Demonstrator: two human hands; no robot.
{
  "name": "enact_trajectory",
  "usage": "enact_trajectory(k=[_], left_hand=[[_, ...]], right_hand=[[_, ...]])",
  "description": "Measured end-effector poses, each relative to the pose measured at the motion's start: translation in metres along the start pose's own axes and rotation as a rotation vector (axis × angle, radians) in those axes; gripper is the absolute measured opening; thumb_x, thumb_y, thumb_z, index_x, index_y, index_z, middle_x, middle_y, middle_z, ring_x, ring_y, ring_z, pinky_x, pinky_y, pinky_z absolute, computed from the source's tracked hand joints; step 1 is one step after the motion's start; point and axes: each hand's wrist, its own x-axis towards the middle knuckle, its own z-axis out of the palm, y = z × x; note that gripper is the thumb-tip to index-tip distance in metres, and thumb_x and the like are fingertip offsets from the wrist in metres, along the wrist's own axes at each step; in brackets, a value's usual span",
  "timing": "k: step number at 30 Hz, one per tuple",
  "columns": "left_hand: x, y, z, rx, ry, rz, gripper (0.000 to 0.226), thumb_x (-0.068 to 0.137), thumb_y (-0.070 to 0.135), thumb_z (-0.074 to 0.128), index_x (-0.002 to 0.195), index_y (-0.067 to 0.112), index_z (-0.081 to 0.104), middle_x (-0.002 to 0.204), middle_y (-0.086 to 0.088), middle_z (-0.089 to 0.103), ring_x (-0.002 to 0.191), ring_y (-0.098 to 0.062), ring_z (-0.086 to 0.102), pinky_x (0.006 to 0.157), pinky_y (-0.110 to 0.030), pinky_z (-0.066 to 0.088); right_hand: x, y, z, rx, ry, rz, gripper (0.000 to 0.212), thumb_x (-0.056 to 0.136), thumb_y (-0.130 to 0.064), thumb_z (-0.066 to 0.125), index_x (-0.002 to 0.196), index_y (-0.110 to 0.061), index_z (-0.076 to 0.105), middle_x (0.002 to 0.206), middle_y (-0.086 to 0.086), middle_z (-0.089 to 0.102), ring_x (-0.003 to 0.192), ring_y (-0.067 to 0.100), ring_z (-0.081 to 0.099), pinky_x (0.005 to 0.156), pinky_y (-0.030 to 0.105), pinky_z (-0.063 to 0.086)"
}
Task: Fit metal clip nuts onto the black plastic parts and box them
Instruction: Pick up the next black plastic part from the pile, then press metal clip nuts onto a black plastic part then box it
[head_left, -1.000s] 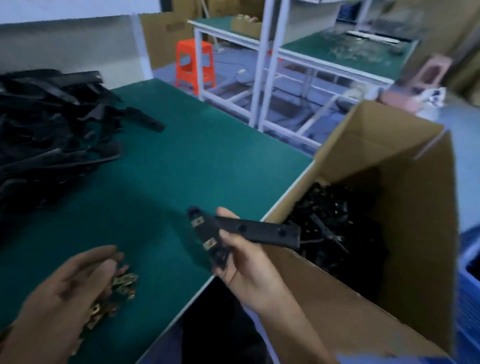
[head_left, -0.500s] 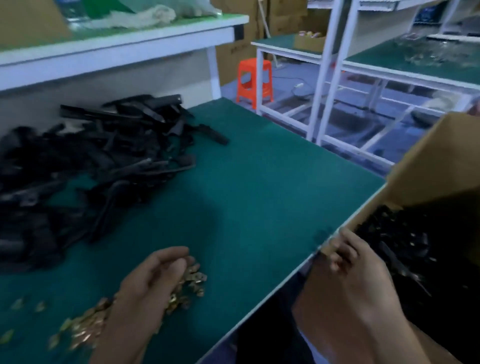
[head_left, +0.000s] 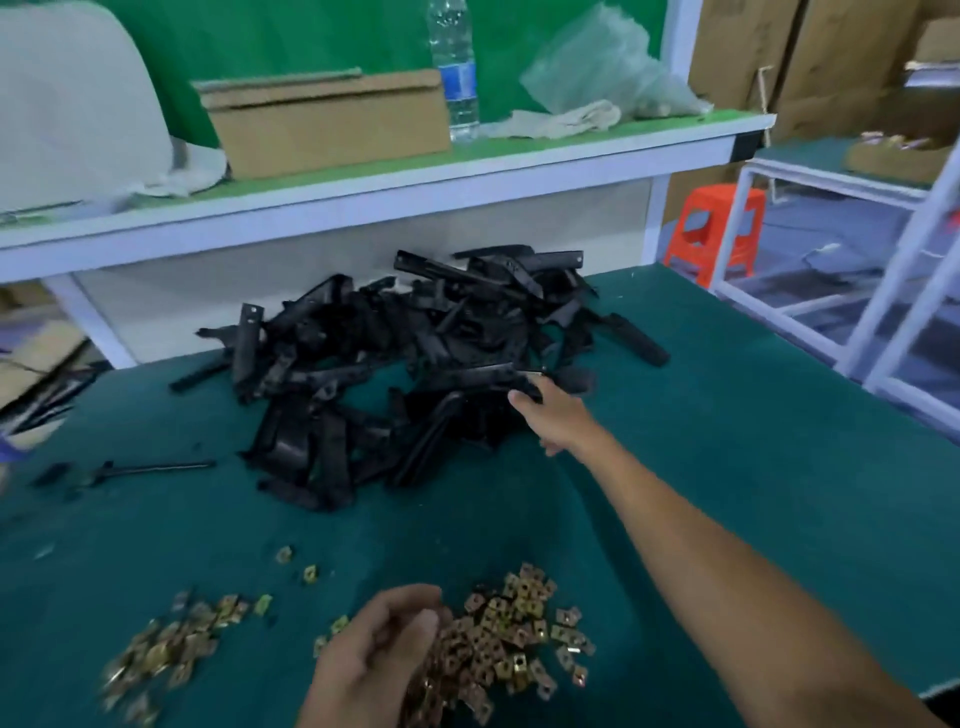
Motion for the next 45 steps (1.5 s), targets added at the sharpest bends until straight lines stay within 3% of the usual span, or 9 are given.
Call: enact_trajectory(k=[2, 6, 12, 17, 21, 24, 33, 39, 45], left_hand=[[0.000, -0.006, -0.009, 0.000, 0.030, 0.012, 0.014, 0.094, 0.005, 0.062, 0.099, 0.010, 0.074, 0.094, 0.001, 0.078, 0.089, -0.004, 0.072, 0.073, -0.013, 0.053], [0.006, -0.010, -0.017, 0.002, 0.056, -0.026, 0.014, 0.094, 0.012, 0.064, 0.098, 0.017, 0.076, 0.096, 0.004, 0.078, 0.091, -0.007, 0.072, 0.073, -0.018, 0.053], [0.015, -0.001, -0.003, 0.053, -0.002, -0.034, 0.015, 0.099, 0.018, 0.059, 0.105, 0.022, 0.072, 0.097, 0.012, 0.077, 0.086, 0.001, 0.070, 0.068, -0.012, 0.050], [0.013, -0.004, -0.005, 0.053, 0.008, -0.008, 0.015, 0.099, 0.020, 0.059, 0.106, 0.026, 0.071, 0.099, 0.017, 0.076, 0.089, 0.004, 0.068, 0.073, -0.012, 0.050], [0.010, -0.010, -0.004, 0.064, 0.021, 0.019, 0.016, 0.098, 0.018, 0.061, 0.103, 0.029, 0.072, 0.100, 0.017, 0.075, 0.090, 0.004, 0.068, 0.076, -0.015, 0.048], [0.007, -0.009, -0.002, 0.054, 0.041, 0.065, 0.018, 0.099, 0.018, 0.060, 0.100, 0.031, 0.073, 0.100, 0.017, 0.075, 0.091, 0.002, 0.068, 0.077, -0.016, 0.049], [0.002, 0.040, 0.002, -0.073, -0.122, 0.299, 0.036, 0.080, 0.058, 0.064, 0.112, 0.043, 0.071, 0.116, 0.013, 0.072, 0.108, -0.006, 0.067, 0.090, -0.030, 0.055], [0.006, 0.060, 0.033, -0.410, -0.241, 0.203, 0.025, 0.085, 0.041, 0.067, 0.101, 0.026, 0.079, 0.099, -0.005, 0.076, 0.075, -0.012, 0.067, 0.063, -0.022, 0.053], [0.019, 0.032, 0.076, 0.089, -0.245, 0.228, 0.047, 0.094, 0.056, 0.057, 0.086, 0.012, 0.073, 0.083, -0.006, 0.075, 0.067, -0.016, 0.066, 0.060, -0.029, 0.051]], right_hand=[[0.013, -0.006, 0.010, -0.068, -0.014, 0.073, 0.075, 0.096, -0.073, 0.036, 0.159, -0.035, 0.020, 0.136, 0.003, 0.056, 0.096, 0.025, 0.067, 0.065, 0.034, 0.058], [0.009, -0.012, 0.028, -0.186, -0.031, -0.005, 0.081, 0.092, -0.081, 0.031, 0.155, -0.030, 0.030, 0.100, -0.005, 0.060, 0.074, 0.017, 0.069, 0.052, 0.026, 0.044], [-0.040, -0.014, 0.040, -0.127, -0.088, -0.235, 0.065, 0.096, -0.074, 0.037, 0.143, -0.030, 0.050, 0.115, -0.004, 0.068, 0.094, 0.015, 0.067, 0.089, 0.041, 0.055], [-0.069, -0.011, 0.014, -0.060, 0.130, -0.326, 0.043, 0.096, -0.071, 0.042, 0.108, -0.038, 0.067, 0.101, -0.021, 0.066, 0.094, 0.001, 0.060, 0.083, 0.027, 0.046], [-0.080, -0.006, -0.001, 0.146, 0.294, -0.318, 0.007, 0.094, -0.048, 0.063, 0.091, -0.043, 0.067, 0.093, -0.015, 0.065, 0.088, 0.003, 0.061, 0.072, 0.021, 0.047], [-0.092, 0.000, -0.012, 0.286, 0.310, -0.309, 0.018, 0.096, -0.028, 0.063, 0.097, -0.046, 0.061, 0.100, -0.011, 0.058, 0.084, 0.013, 0.059, 0.070, 0.026, 0.046], [-0.191, 0.002, -0.043, 0.312, -0.288, -0.521, 0.044, 0.090, -0.031, 0.070, 0.129, -0.040, 0.052, 0.099, -0.003, 0.073, 0.077, 0.011, 0.057, 0.067, 0.019, 0.046], [-0.215, 0.045, -0.033, 1.105, -0.609, -0.586, 0.105, 0.072, -0.049, 0.087, 0.158, -0.023, 0.033, 0.155, 0.022, 0.042, 0.130, 0.037, 0.051, 0.096, 0.040, 0.052], [-0.218, 0.052, 0.016, 1.050, -0.051, -0.430, 0.057, 0.093, -0.039, 0.069, 0.146, -0.027, 0.052, 0.135, 0.013, 0.065, 0.114, 0.024, 0.066, 0.098, 0.033, 0.053]])
